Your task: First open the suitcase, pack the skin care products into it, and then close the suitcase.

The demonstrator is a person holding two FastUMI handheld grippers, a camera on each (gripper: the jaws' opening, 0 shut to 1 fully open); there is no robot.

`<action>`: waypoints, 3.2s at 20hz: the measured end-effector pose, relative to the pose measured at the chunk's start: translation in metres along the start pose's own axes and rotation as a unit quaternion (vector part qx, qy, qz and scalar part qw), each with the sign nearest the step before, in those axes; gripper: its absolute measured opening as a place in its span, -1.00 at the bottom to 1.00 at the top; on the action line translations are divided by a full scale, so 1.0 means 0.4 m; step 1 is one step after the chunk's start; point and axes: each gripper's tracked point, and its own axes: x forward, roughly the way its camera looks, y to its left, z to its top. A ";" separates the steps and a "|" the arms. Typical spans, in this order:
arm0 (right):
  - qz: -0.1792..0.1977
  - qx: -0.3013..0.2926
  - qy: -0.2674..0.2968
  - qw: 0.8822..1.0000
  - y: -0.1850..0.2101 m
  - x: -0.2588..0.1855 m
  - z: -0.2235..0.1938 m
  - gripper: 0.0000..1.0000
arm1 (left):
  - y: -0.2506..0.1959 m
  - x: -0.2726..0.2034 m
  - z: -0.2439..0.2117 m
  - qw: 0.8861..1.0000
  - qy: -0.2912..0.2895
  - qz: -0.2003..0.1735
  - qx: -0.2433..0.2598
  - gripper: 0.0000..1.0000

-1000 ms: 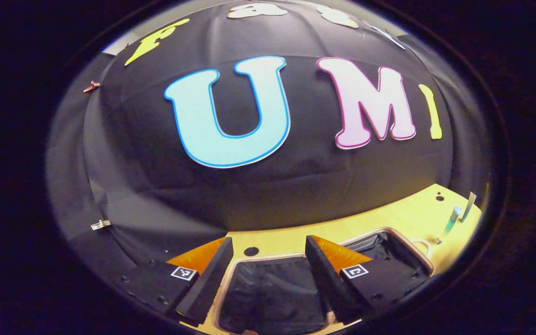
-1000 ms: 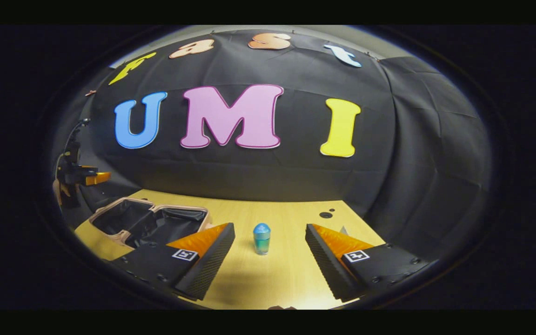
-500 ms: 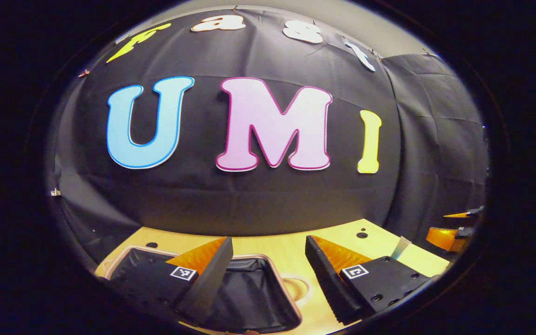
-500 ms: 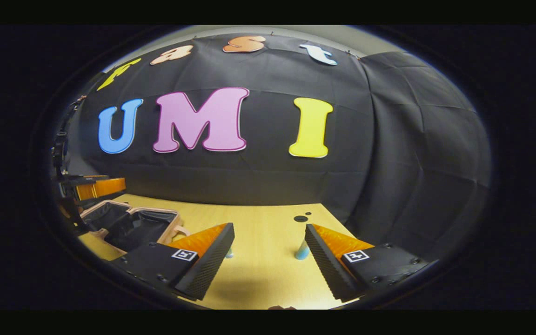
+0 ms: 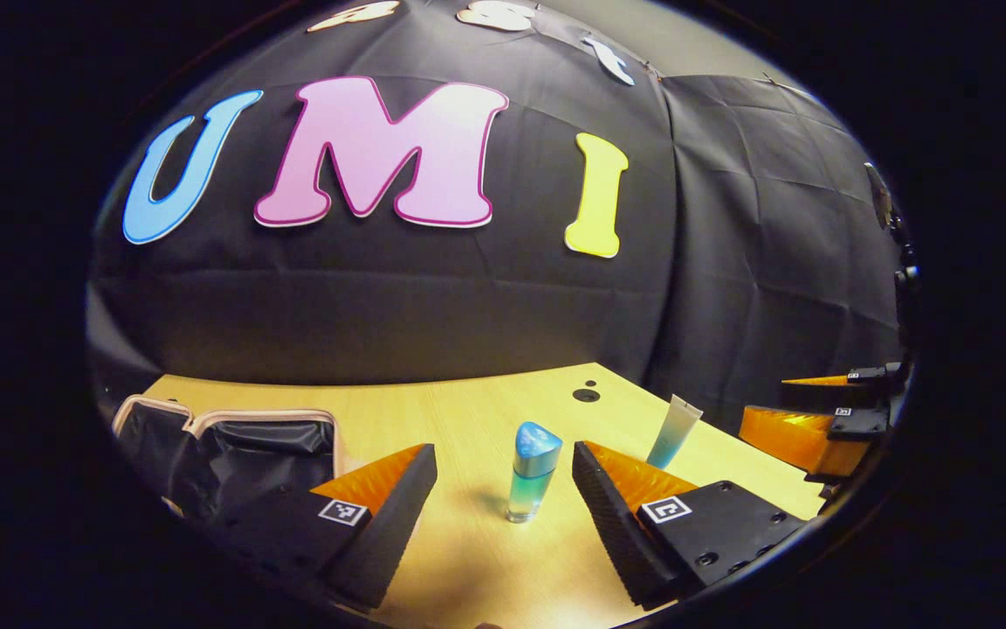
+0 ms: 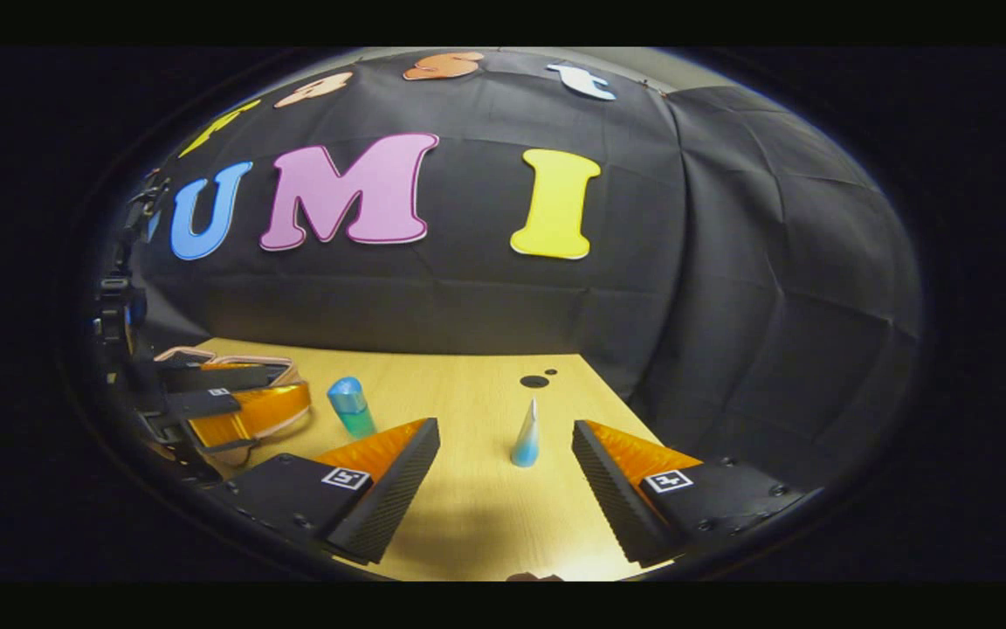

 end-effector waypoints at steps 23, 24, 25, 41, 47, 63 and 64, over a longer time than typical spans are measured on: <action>-0.041 0.029 0.084 0.995 -0.036 0.341 -0.225 0.94 | -0.049 0.289 -0.243 0.993 0.114 0.005 -0.030 -0.02; -0.045 0.032 0.084 0.995 -0.039 0.352 -0.229 0.94 | -0.046 0.283 -0.244 0.993 0.114 0.006 -0.028 -0.12; -0.048 0.035 0.082 0.995 -0.042 0.364 -0.233 0.95 | -0.043 0.281 -0.244 0.993 0.113 0.006 -0.027 -0.05; -0.038 0.007 0.084 0.996 -0.035 0.365 -0.267 -0.38 | -0.017 0.127 -0.279 0.994 0.109 0.004 -0.028 -0.06; -0.028 0.006 0.037 0.999 0.018 0.193 -0.174 -0.43 | 0.002 0.032 -0.238 0.996 0.077 -0.004 -0.035 -0.08; 0.185 -0.024 -0.037 0.982 0.641 -0.046 0.086 -0.34 | 0.292 -0.296 -0.046 0.992 0.002 0.043 -0.117 -0.08; 0.197 -0.025 -0.042 0.979 0.682 -0.050 0.100 -0.43 | 0.302 -0.311 -0.029 0.992 -0.003 0.043 -0.121 -0.08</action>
